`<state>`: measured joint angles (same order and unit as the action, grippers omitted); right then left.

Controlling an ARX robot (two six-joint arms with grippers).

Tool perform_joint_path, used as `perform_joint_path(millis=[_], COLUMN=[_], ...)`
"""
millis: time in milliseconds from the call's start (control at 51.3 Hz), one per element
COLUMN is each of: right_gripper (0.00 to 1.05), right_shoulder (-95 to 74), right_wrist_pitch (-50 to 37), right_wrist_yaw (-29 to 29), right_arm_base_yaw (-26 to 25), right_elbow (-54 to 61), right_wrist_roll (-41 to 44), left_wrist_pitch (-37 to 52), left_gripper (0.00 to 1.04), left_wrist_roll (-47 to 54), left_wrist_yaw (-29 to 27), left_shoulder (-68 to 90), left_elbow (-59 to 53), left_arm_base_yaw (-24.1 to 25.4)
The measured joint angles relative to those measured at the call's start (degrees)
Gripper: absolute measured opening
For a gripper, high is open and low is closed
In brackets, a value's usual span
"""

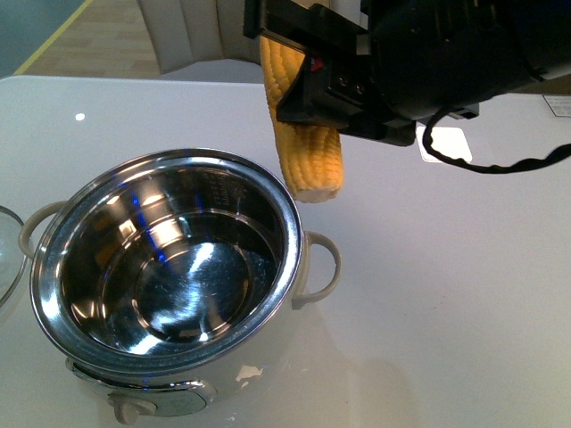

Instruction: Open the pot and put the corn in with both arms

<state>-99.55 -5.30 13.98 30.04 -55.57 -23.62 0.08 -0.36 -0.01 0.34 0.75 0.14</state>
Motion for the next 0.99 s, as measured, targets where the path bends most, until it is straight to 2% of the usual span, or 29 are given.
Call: perform_joint_path(millis=[545, 994], right_gripper=[0.15, 0.15], right_shoulder=[-7.3, -12.7], right_wrist_pitch=[2.8, 4.5], right_wrist_yaw=[-3.7, -3.6], right_arm_base_yaw=[6.7, 9.0], right_elbow=[-8.7, -12.1], right_wrist_roll=[-2.8, -5.2], left_wrist_pitch=[0.0, 0.0], left_gripper=[0.98, 0.98], left_wrist_roll=[0.0, 0.0], left_wrist_yaw=[0.0, 0.0], left_shoulder=[0.0, 0.0], left_elbow=[0.0, 0.0], left_arm_base_yaw=[0.0, 0.0])
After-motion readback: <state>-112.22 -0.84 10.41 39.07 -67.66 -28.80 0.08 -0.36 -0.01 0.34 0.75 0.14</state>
